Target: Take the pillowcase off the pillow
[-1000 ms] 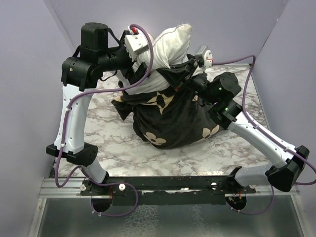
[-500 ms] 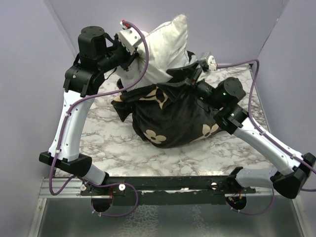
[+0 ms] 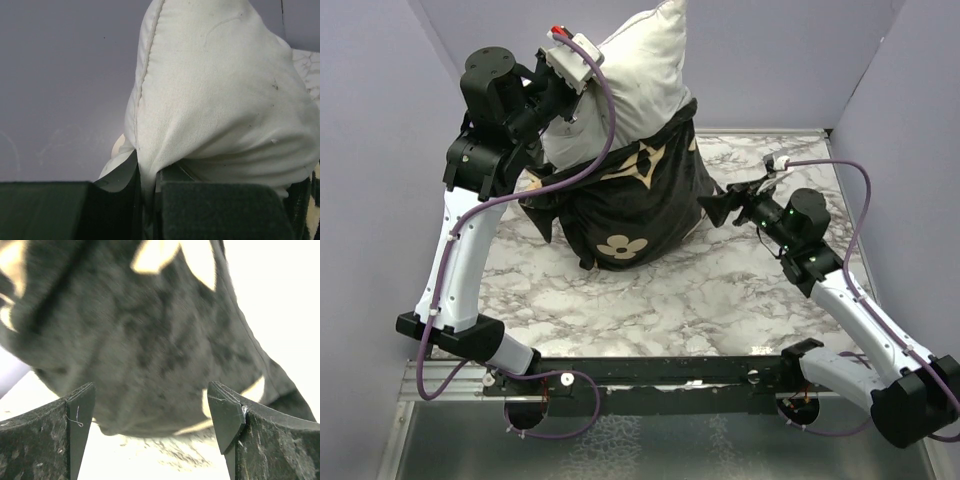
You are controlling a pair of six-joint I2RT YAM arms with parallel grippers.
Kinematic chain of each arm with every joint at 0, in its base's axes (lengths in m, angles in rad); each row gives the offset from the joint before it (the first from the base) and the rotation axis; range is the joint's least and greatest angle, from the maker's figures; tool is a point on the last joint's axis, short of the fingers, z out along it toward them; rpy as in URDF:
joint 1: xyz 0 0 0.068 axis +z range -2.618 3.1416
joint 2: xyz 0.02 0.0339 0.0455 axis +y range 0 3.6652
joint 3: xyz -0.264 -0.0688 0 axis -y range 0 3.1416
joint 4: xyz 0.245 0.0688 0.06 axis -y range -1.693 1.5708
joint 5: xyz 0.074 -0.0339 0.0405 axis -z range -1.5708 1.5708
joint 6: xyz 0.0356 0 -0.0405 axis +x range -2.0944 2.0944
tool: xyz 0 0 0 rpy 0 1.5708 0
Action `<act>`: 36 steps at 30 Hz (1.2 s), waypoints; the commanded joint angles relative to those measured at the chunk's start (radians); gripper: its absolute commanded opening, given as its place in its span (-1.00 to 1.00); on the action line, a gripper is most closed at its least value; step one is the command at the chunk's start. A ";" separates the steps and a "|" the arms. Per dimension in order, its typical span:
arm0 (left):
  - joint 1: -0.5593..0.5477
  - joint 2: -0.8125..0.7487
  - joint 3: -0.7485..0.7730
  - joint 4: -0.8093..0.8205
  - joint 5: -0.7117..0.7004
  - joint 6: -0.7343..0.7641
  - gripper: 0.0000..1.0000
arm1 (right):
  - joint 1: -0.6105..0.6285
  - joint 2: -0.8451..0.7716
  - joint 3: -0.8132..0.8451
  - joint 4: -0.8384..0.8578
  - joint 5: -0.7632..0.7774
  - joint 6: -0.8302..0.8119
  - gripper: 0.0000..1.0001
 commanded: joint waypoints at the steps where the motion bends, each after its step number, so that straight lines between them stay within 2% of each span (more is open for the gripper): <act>1: 0.002 -0.088 -0.042 0.218 0.051 0.045 -1.00 | -0.030 0.043 -0.064 0.024 0.123 -0.040 0.82; 3: 0.003 -0.079 -0.021 0.193 0.045 0.054 -1.00 | -0.040 0.109 -0.059 0.031 0.176 -0.066 0.85; 8: 0.002 -0.089 0.003 0.170 0.044 0.080 -1.00 | -0.132 0.329 0.017 0.010 0.191 -0.072 0.88; 12: 0.003 -0.102 0.034 0.150 0.047 0.082 -1.00 | -0.205 0.513 0.065 0.022 0.195 -0.009 0.81; 16: 0.002 -0.123 0.039 0.138 0.038 0.097 -1.00 | -0.225 0.672 0.119 0.043 0.171 0.006 0.77; 25: 0.002 -0.139 0.035 0.154 0.029 0.123 -1.00 | -0.226 0.811 0.167 0.140 0.010 -0.137 0.82; 29: 0.002 -0.137 0.025 0.171 0.018 0.134 -1.00 | -0.226 0.875 0.201 0.119 -0.126 -0.131 0.80; 36: 0.003 -0.133 0.003 0.245 -0.032 0.172 -1.00 | -0.225 0.910 0.160 0.144 -0.320 -0.030 0.62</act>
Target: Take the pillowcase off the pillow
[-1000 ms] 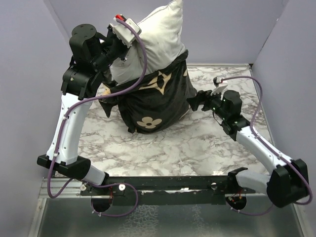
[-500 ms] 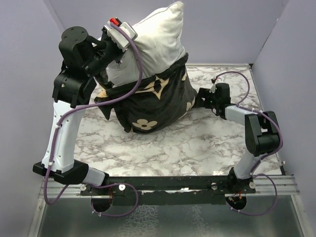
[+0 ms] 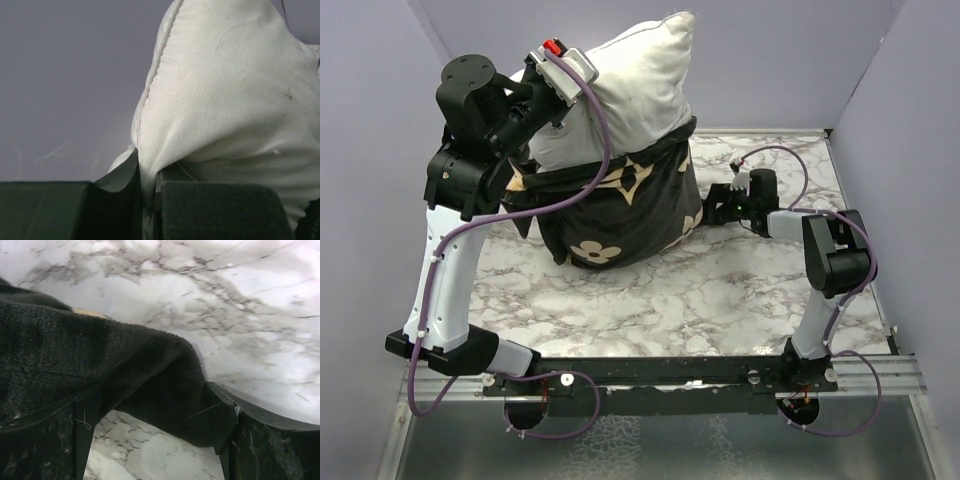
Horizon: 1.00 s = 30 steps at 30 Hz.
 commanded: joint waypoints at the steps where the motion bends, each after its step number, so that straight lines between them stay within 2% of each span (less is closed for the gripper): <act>1: 0.001 -0.048 0.022 0.290 -0.075 0.060 -1.00 | 0.004 0.007 -0.041 0.063 -0.198 0.075 0.60; 4: 0.001 -0.038 0.011 0.365 -0.118 0.058 -1.00 | 0.010 0.013 -0.080 0.109 -0.245 0.133 0.55; 10: 0.000 -0.003 0.040 0.490 -0.189 0.026 -1.00 | 0.069 0.040 -0.098 0.124 -0.244 0.198 0.25; 18: 0.001 0.042 0.148 0.496 -0.206 0.007 -1.00 | 0.132 0.020 -0.175 0.234 -0.220 0.239 0.27; 25: 0.000 0.034 0.179 0.465 -0.189 -0.032 -1.00 | 0.145 0.013 -0.153 0.275 -0.160 0.269 0.15; 27: 0.001 0.026 0.185 0.445 -0.168 -0.041 -1.00 | 0.146 0.006 -0.143 0.276 -0.138 0.265 0.19; 30: 0.001 0.017 0.208 0.406 -0.133 -0.055 -1.00 | 0.146 -0.031 -0.125 0.245 -0.066 0.206 0.47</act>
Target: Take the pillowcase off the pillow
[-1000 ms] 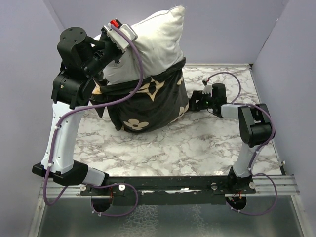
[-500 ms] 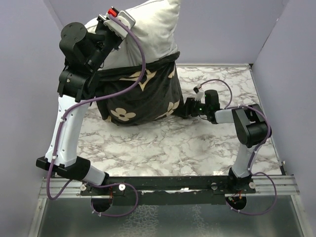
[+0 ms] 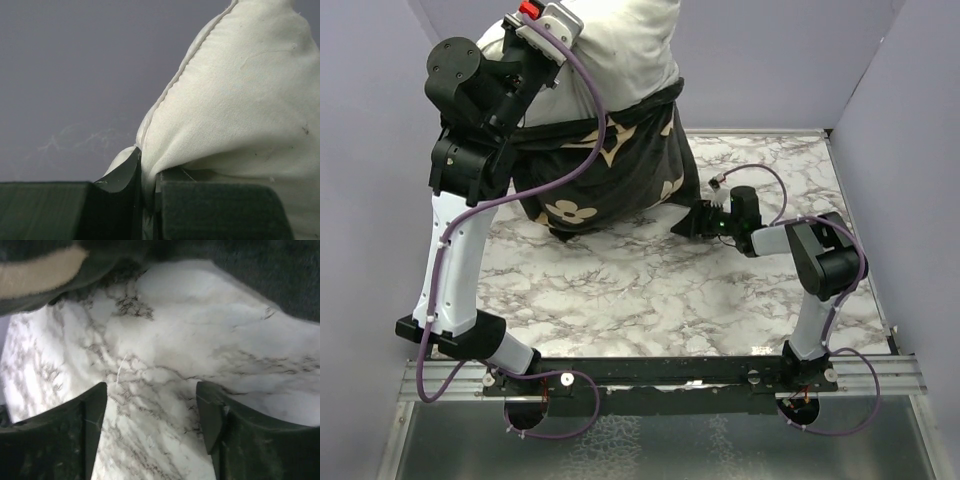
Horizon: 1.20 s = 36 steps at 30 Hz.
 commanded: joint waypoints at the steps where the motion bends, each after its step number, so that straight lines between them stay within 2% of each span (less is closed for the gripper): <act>1: 0.000 -0.074 0.092 0.179 0.051 -0.031 -1.00 | 0.004 -0.064 0.038 -0.021 0.147 -0.066 0.54; 4: 0.000 -0.086 0.096 0.161 0.070 -0.029 -1.00 | -0.056 -0.101 0.060 -0.043 0.133 -0.080 0.65; 8: 0.000 -0.104 0.078 0.152 0.080 -0.012 -1.00 | -0.148 -0.147 0.019 0.084 0.026 -0.026 0.79; 10: 0.000 -0.111 0.069 0.155 0.084 -0.005 -1.00 | -0.156 -0.169 0.022 0.074 0.006 -0.080 0.90; 14: 0.000 -0.113 0.067 0.157 0.095 -0.002 -1.00 | -0.156 -0.184 0.045 -0.002 -0.040 -0.197 1.00; 17: 0.000 -0.110 0.072 0.163 0.100 0.002 -1.00 | -0.156 -0.166 0.041 0.019 -0.180 -0.237 1.00; 21: 0.001 -0.098 0.091 0.169 0.099 0.005 -1.00 | -0.156 -0.114 0.000 0.130 -0.364 -0.165 1.00; 25: 0.001 -0.097 0.093 0.179 0.097 0.012 -1.00 | -0.141 -0.097 -0.049 0.262 -0.476 -0.100 0.90; 31: 0.001 -0.089 0.101 0.216 0.080 0.039 -1.00 | -0.083 -0.091 -0.036 0.171 -0.498 -0.123 0.68; 36: 0.001 -0.074 0.141 0.230 0.065 0.039 -1.00 | -0.047 -0.069 -0.021 0.034 -0.398 -0.220 0.58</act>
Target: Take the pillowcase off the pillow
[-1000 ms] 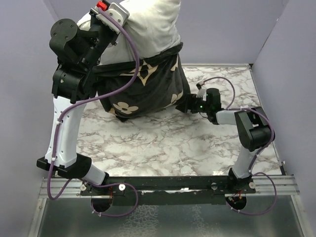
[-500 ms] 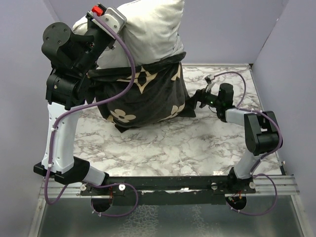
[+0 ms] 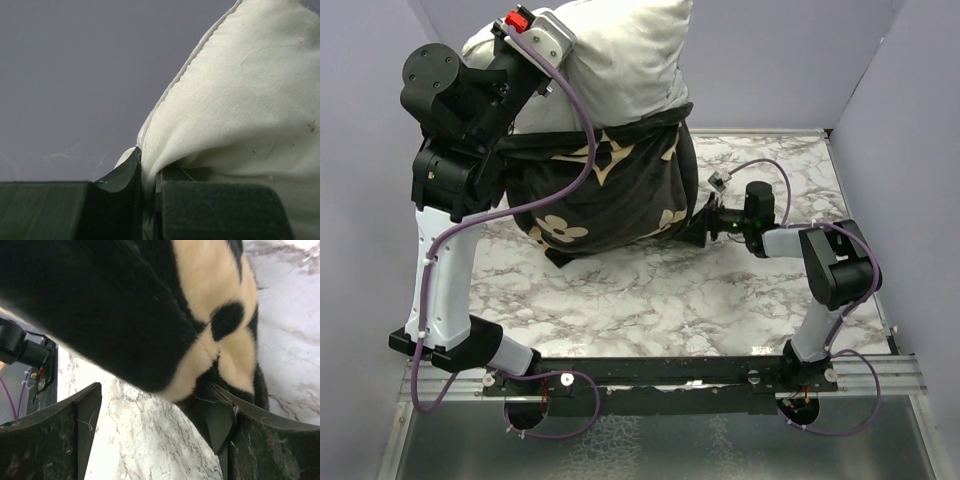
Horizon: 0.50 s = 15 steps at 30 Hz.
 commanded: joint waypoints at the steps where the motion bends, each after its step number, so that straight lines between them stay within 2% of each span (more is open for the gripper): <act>1: 0.000 -0.031 0.109 0.301 -0.026 0.023 -1.00 | 0.029 0.034 0.022 -0.106 0.070 -0.093 0.56; 7: 0.000 -0.044 0.121 0.286 -0.019 0.020 -1.00 | 0.029 0.018 0.027 -0.034 0.227 -0.058 0.31; 11: 0.000 -0.055 0.131 0.264 0.002 0.013 -1.00 | 0.029 -0.034 0.049 -0.061 0.355 -0.125 0.65; 15: 0.001 -0.058 0.139 0.262 0.004 0.017 -1.00 | 0.029 -0.070 0.080 -0.108 0.410 -0.227 0.78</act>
